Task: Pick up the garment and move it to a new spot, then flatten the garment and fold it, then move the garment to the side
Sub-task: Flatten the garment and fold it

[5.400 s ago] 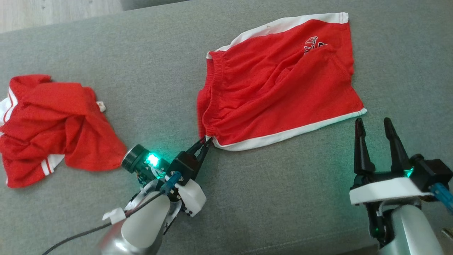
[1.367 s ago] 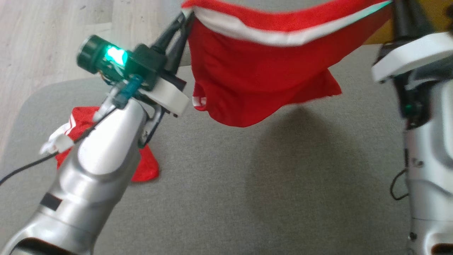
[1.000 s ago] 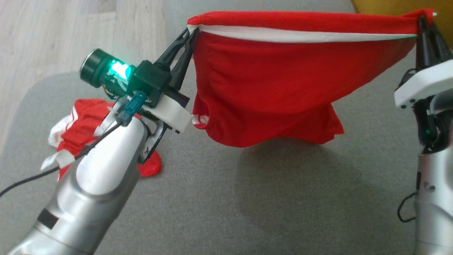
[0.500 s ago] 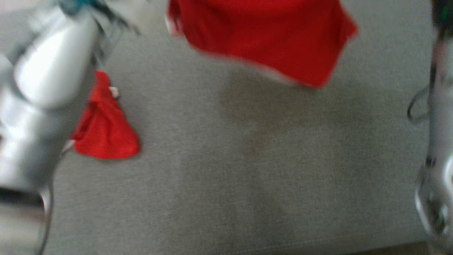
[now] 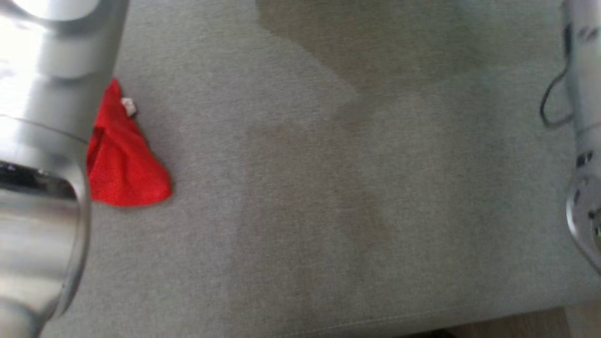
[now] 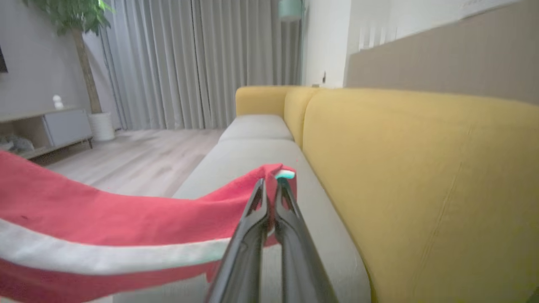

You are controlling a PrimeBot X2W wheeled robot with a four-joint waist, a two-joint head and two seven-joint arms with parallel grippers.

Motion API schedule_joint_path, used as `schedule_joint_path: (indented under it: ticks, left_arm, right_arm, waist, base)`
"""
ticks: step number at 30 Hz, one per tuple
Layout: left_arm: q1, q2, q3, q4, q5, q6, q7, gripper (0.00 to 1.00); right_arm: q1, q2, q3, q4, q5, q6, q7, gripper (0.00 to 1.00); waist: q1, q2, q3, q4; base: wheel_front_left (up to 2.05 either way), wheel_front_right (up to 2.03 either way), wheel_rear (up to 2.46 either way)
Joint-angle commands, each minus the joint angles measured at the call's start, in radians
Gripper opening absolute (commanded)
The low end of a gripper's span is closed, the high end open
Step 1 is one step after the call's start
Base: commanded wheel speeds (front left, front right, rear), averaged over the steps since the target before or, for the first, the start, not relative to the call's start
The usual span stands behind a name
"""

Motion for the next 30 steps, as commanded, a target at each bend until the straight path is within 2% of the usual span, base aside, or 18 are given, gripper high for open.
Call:
schedule_joint_path:
  ticks: [1,4,9,14,21,30]
  left_arm:
    - [-0.061,0.015,-0.007,0.008,-0.019,-0.013,-0.003,0.0]
    - [0.12,-0.014,-0.072,-0.043,0.011,-0.013,-0.007,0.0]
    - [0.371,0.005,-0.129,-0.15,0.008,-0.02,-0.008,0.0]
    - [0.592,0.028,-0.175,-0.243,-0.005,-0.023,-0.008,0.0]
    - [0.802,0.041,-0.243,-0.303,-0.012,-0.02,-0.008,0.0]
    - [0.999,0.042,-0.285,-0.396,-0.061,-0.003,0.025,0.0]
  right_arm:
    - [0.015,0.005,0.023,0.011,0.002,0.007,-0.001,0.0]
    - [0.082,-0.024,0.065,0.1,0.012,0.007,0.027,0.0]
    - [0.203,-0.071,0.168,0.21,0.062,0.007,0.105,0.0]
    - [0.306,-0.13,0.264,0.231,0.163,0.007,0.196,0.0]
    - [0.464,-0.233,0.439,0.133,0.329,0.007,0.357,0.0]
    - [0.669,-0.408,0.613,-0.102,0.553,0.007,0.602,0.0]
  waist:
    - [-0.0001,0.0,-0.002,0.017]
    - [-0.0001,0.0,-0.011,0.032]
    - [-0.0001,0.0,-0.061,0.046]
    - [-0.0001,0.0,-0.133,0.049]
    - [-0.0001,0.0,-0.245,0.045]
    - [-0.0001,0.0,-0.385,0.024]
  base:
    - [0.0,0.0,0.0]
    - [0.0,0.0,0.0]
    - [0.0,0.0,0.0]
    - [0.0,0.0,0.0]
    - [0.0,0.0,0.0]
    - [0.0,0.0,0.0]
